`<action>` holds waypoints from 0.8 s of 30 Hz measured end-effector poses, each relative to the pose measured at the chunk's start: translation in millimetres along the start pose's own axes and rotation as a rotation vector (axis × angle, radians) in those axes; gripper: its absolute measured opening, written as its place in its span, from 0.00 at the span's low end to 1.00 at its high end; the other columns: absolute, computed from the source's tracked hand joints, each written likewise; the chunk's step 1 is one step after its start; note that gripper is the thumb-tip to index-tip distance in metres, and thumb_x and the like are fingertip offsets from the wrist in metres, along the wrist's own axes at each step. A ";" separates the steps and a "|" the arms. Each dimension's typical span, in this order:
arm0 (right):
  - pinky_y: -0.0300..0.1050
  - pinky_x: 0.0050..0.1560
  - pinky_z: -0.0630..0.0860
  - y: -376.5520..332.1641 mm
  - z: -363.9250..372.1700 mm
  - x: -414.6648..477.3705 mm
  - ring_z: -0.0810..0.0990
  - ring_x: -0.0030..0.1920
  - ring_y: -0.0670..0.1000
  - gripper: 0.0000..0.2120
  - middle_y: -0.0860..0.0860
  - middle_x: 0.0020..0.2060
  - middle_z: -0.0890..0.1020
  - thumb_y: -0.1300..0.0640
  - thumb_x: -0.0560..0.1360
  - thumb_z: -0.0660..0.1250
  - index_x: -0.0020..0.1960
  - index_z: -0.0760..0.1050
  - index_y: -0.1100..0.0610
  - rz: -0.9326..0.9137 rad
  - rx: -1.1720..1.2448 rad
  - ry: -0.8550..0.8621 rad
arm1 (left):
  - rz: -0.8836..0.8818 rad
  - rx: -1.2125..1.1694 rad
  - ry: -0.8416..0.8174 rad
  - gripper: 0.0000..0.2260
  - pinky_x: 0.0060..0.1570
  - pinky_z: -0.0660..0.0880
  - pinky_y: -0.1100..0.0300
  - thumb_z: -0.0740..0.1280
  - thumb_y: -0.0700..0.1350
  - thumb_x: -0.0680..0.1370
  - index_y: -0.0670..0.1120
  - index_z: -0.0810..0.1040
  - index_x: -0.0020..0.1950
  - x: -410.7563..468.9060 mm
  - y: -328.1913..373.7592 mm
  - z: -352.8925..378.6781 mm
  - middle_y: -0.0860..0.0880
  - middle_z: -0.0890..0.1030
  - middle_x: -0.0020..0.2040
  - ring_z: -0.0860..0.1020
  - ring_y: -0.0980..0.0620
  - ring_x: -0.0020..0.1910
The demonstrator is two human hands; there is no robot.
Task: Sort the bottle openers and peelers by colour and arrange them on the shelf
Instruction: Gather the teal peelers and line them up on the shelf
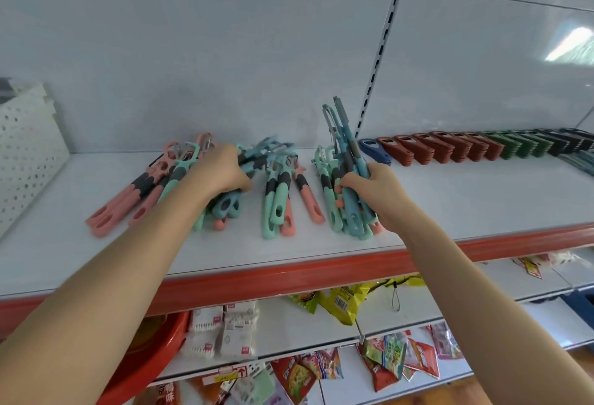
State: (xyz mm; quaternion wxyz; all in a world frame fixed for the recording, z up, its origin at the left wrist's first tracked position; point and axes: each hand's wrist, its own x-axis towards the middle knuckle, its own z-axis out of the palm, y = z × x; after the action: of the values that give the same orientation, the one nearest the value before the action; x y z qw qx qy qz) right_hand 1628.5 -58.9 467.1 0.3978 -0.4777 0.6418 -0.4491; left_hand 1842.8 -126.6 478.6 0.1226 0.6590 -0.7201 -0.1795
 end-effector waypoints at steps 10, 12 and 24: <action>0.47 0.41 0.81 -9.4 22.0 0.0 0.81 0.34 0.50 0.03 0.55 0.39 0.81 0.65 0.75 0.64 0.45 0.73 0.59 -0.039 0.200 0.008 | 0.007 -0.920 0.184 0.07 0.33 0.78 0.57 0.71 0.37 0.69 0.43 0.76 0.45 -12.4 -9.0 -10.8 0.45 0.79 0.38 0.78 0.49 0.34; 0.42 0.37 0.80 -15.3 27.1 -1.6 0.81 0.36 0.50 0.03 0.54 0.39 0.82 0.66 0.75 0.63 0.46 0.73 0.59 -0.014 0.344 -0.027 | 0.066 -1.026 0.107 0.08 0.36 0.79 0.56 0.71 0.36 0.69 0.44 0.76 0.46 -19.8 4.3 -1.2 0.45 0.80 0.40 0.79 0.49 0.36; 0.50 0.53 0.79 5.4 -33.6 -3.8 0.82 0.51 0.54 0.11 0.56 0.51 0.83 0.54 0.77 0.64 0.57 0.75 0.57 -0.151 0.535 0.025 | 0.387 -1.069 0.156 0.15 0.40 0.75 0.72 0.71 0.43 0.72 0.50 0.70 0.55 -48.4 120.1 69.7 0.55 0.78 0.47 0.78 0.64 0.43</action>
State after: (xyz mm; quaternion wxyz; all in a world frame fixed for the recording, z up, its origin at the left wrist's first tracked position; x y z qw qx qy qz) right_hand 1596.3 -47.9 471.7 0.4673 -0.3964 0.4680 -0.6368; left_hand 1710.3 -63.7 468.8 0.5222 0.3728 -0.6257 -0.4437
